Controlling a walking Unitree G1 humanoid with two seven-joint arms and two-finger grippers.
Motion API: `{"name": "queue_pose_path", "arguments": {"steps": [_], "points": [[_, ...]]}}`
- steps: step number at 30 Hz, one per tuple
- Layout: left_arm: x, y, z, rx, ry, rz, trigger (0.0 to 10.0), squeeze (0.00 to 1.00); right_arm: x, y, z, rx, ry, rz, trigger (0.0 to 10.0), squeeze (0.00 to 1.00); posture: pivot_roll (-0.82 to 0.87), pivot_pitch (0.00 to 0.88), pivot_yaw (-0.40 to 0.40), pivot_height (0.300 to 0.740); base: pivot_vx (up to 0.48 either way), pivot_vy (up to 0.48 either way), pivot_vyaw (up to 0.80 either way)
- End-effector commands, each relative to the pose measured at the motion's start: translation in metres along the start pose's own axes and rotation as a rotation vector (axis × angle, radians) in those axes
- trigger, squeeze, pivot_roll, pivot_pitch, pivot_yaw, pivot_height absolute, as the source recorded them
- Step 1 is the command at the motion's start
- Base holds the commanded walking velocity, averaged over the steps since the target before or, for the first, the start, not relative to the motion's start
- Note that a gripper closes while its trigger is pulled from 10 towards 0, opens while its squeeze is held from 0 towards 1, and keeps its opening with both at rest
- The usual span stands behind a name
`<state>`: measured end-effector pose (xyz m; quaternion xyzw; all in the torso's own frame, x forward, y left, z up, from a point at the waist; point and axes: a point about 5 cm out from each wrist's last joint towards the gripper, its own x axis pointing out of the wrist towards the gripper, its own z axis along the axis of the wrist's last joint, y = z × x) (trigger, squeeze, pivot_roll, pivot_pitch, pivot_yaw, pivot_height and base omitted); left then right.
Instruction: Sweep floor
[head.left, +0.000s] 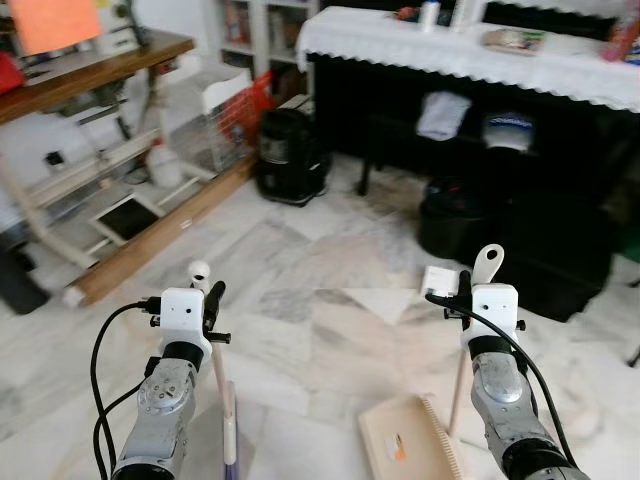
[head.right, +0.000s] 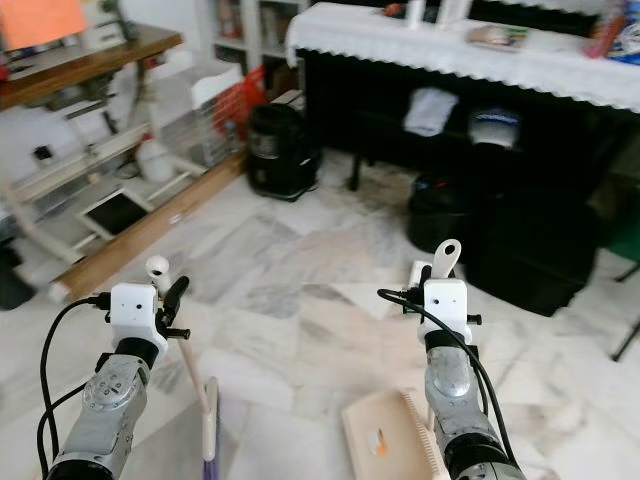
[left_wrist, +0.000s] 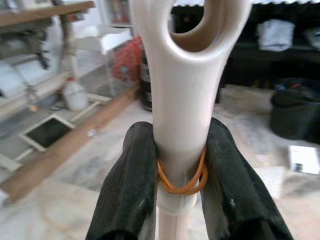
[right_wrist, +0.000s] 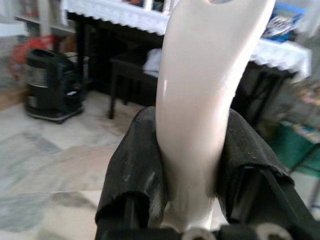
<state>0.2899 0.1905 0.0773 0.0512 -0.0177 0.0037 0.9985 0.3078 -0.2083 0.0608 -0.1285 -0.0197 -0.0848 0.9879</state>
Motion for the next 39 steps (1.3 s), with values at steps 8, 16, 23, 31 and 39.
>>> {"name": "queue_pose_path", "arguments": {"steps": [8, 16, 23, 31, 39], "points": [[0.002, 0.0008, 0.008, 0.012, -0.039, -0.004, 10.0, 0.0, 0.0054, 0.0, 0.0095, -0.002, -0.043, 0.0, 10.0, 0.0, 0.14, 0.0, 0.002, 0.74, 0.0, 0.0, -0.8], [0.0018, 0.001, 0.007, 0.022, -0.031, -0.003, 10.0, 0.0, 0.005, 0.0024, 0.0115, -0.001, -0.061, 0.009, 10.0, 0.0, 0.14, 0.0, 0.001, 0.74, 0.116, 0.0, -0.1], [0.0019, 0.001, 0.0067, 0.021, -0.03, -0.004, 10.0, 0.0, 0.0046, 0.0032, 0.0117, 0.001, -0.066, 0.012, 10.0, 0.0, 0.14, 0.0, 0.001, 0.74, 0.364, 0.0, 0.0], [0.002, 0.0011, 0.0066, 0.021, -0.029, -0.004, 10.0, 0.0, 0.0046, 0.0038, 0.0113, 0.005, -0.061, 0.011, 10.0, 0.0, 0.14, 0.0, 0.002, 0.74, 0.366, 0.0, 0.0], [0.0021, 0.0014, 0.0046, 0.021, -0.024, -0.005, 10.0, 0.0, 0.0035, 0.0044, 0.0086, 0.011, -0.048, 0.008, 10.0, 0.0, 0.13, 0.0, 0.003, 0.74, 0.365, 0.0, 0.0]]}}
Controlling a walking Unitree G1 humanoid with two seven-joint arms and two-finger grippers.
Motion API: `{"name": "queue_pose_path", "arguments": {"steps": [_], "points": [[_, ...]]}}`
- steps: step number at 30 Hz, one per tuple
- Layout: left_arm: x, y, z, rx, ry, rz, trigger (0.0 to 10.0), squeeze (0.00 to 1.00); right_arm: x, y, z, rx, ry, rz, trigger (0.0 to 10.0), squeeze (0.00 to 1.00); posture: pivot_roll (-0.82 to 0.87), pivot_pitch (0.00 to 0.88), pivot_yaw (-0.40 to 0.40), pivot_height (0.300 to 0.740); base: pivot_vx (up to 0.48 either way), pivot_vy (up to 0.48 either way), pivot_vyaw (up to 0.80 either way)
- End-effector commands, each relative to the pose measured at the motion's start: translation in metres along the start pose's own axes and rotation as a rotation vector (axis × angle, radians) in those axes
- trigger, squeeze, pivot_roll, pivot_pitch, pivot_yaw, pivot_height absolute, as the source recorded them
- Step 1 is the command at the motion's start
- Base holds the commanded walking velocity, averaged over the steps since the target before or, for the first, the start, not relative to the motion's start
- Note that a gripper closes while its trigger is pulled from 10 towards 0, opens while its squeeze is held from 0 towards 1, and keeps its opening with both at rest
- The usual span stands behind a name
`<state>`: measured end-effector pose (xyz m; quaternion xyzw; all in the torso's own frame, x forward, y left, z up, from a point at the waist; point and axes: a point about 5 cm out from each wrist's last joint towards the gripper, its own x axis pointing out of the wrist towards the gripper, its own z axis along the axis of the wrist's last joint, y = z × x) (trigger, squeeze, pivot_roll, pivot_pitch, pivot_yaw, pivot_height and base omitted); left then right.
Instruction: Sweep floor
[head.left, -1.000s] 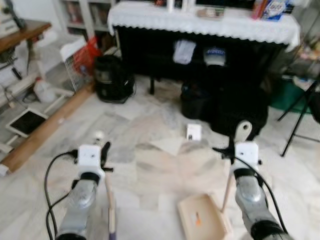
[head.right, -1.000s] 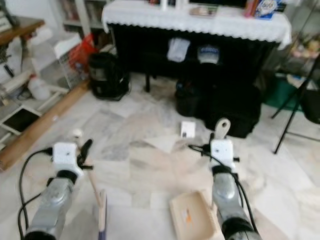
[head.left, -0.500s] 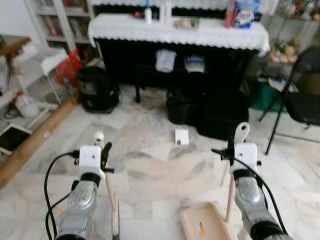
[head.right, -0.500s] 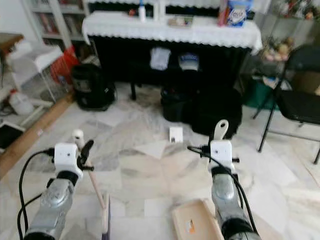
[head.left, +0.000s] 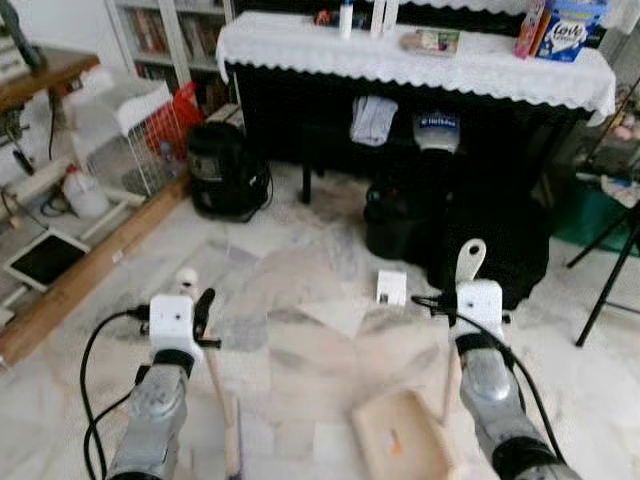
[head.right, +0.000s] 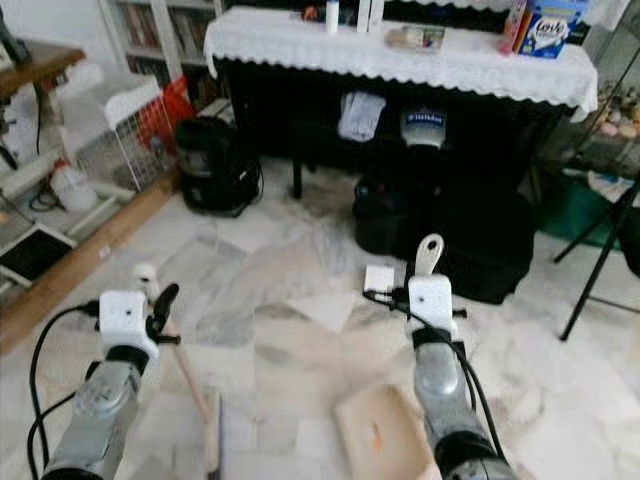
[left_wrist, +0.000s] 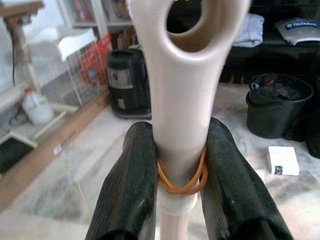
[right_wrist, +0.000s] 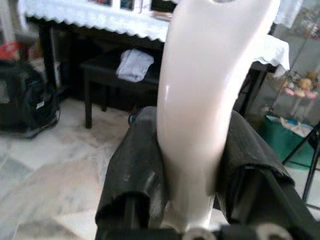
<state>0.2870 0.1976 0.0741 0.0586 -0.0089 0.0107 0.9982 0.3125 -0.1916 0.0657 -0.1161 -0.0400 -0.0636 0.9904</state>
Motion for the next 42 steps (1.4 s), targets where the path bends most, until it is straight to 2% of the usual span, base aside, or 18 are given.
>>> {"name": "queue_pose_path", "arguments": {"steps": [1, 6, 11, 42], "points": [[0.0065, -0.0053, 0.0096, 0.005, -0.043, -0.018, 10.0, 0.0, 0.0019, -0.0108, 0.0002, -0.02, -0.001, -0.028, 10.0, 0.0, 0.14, 0.0, 0.003, 0.74, 0.368, 0.0, 0.0], [0.0145, -0.0043, 0.0174, 0.008, -0.065, -0.018, 10.0, 0.0, 0.0095, -0.0093, 0.008, -0.017, -0.021, -0.024, 10.0, 0.0, 0.13, 0.0, 0.011, 0.74, 0.365, 0.0, 0.0], [0.0091, -0.0043, 0.0112, 0.01, -0.047, -0.015, 10.0, 0.0, 0.0059, -0.012, 0.0029, -0.019, -0.003, -0.035, 10.0, 0.0, 0.13, 0.0, 0.007, 0.74, 0.366, 0.0, 0.0], [0.0106, -0.0045, 0.0113, 0.004, -0.05, -0.007, 10.0, 0.0, 0.0059, -0.0164, 0.0009, -0.025, 0.009, -0.049, 10.0, 0.0, 0.13, 0.0, 0.004, 0.74, 0.359, 0.0, 0.0]]}}
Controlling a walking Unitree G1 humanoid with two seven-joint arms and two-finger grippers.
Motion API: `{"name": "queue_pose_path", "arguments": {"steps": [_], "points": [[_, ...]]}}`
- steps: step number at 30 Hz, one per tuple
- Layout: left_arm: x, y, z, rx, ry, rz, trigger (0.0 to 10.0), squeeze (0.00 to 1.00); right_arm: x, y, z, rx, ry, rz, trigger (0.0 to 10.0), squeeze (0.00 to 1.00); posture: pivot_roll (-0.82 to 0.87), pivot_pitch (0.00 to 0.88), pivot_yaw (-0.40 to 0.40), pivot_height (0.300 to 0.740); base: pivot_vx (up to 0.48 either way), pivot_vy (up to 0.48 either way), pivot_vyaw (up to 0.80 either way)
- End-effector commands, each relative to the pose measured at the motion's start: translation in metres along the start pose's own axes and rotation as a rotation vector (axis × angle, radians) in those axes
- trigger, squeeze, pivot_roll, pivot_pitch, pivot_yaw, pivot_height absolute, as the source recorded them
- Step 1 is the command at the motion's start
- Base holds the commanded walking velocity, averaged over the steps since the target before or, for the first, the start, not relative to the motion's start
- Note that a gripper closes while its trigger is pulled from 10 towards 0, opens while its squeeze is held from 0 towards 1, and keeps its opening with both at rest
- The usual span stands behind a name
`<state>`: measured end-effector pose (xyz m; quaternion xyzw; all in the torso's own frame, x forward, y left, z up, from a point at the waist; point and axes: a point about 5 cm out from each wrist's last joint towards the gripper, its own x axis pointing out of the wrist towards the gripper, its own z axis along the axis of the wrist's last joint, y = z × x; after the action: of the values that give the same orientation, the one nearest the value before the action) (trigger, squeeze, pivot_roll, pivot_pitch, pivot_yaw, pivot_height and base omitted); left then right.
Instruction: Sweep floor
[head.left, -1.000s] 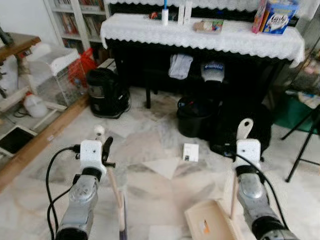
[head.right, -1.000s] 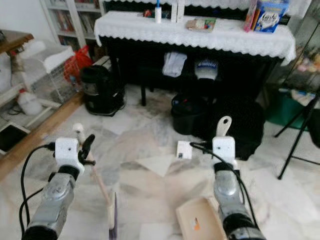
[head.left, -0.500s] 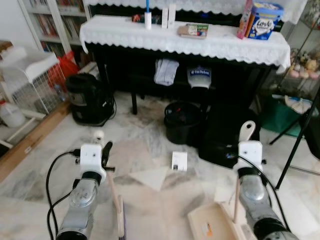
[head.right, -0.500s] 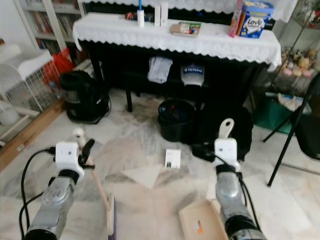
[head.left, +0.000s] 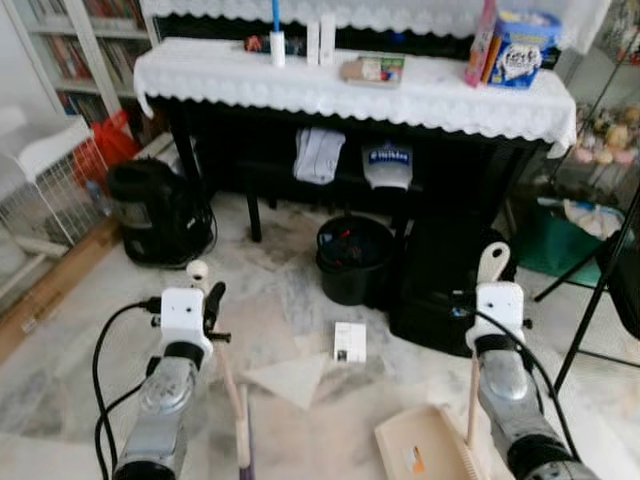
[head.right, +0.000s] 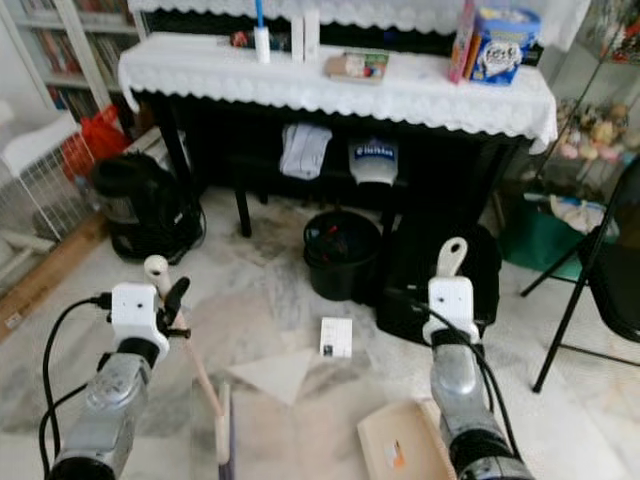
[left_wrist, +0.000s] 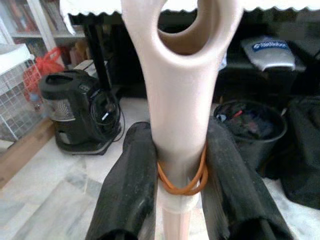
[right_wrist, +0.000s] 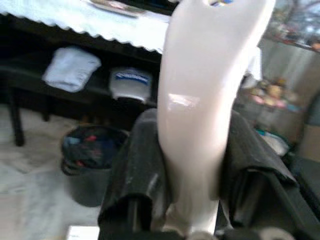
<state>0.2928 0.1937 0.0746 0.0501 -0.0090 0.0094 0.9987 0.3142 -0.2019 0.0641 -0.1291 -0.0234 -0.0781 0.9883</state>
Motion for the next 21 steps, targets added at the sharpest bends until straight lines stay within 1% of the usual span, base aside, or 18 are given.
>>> {"name": "queue_pose_path", "arguments": {"steps": [1, 10, 13, 20, 21], "points": [[0.0049, -0.0007, 0.0105, 0.021, -0.05, -0.005, 10.0, 0.0, 0.0032, -0.0072, 0.0049, 0.006, -0.026, -0.025, 10.0, 0.0, 0.13, 0.0, 0.005, 0.74, 0.356, 0.0, 0.0], [0.0048, 0.0004, 0.0109, 0.021, -0.05, -0.002, 10.0, 0.0, 0.0032, -0.0071, 0.0048, 0.009, -0.023, -0.033, 10.0, 0.0, 0.13, 0.0, 0.007, 0.74, 0.355, 0.0, 0.0], [0.0048, 0.0006, 0.0109, 0.021, -0.05, -0.003, 10.0, 0.0, 0.0033, -0.0071, 0.0048, 0.009, -0.022, -0.035, 10.0, 0.0, 0.13, 0.0, 0.008, 0.74, 0.352, 0.0, -0.49], [0.0031, 0.0016, 0.0095, 0.024, -0.046, -0.001, 10.0, 0.0, 0.0012, -0.0076, 0.0027, 0.01, -0.017, -0.035, 10.0, 0.0, 0.13, 0.0, 0.01, 0.74, 0.349, 0.0, -0.8], [0.0033, 0.0019, 0.0098, 0.024, -0.046, -0.001, 10.0, 0.0, 0.0011, -0.0074, 0.003, 0.012, -0.021, -0.034, 10.0, 0.0, 0.12, 0.0, 0.011, 0.74, 0.341, 0.0, 0.0]]}}
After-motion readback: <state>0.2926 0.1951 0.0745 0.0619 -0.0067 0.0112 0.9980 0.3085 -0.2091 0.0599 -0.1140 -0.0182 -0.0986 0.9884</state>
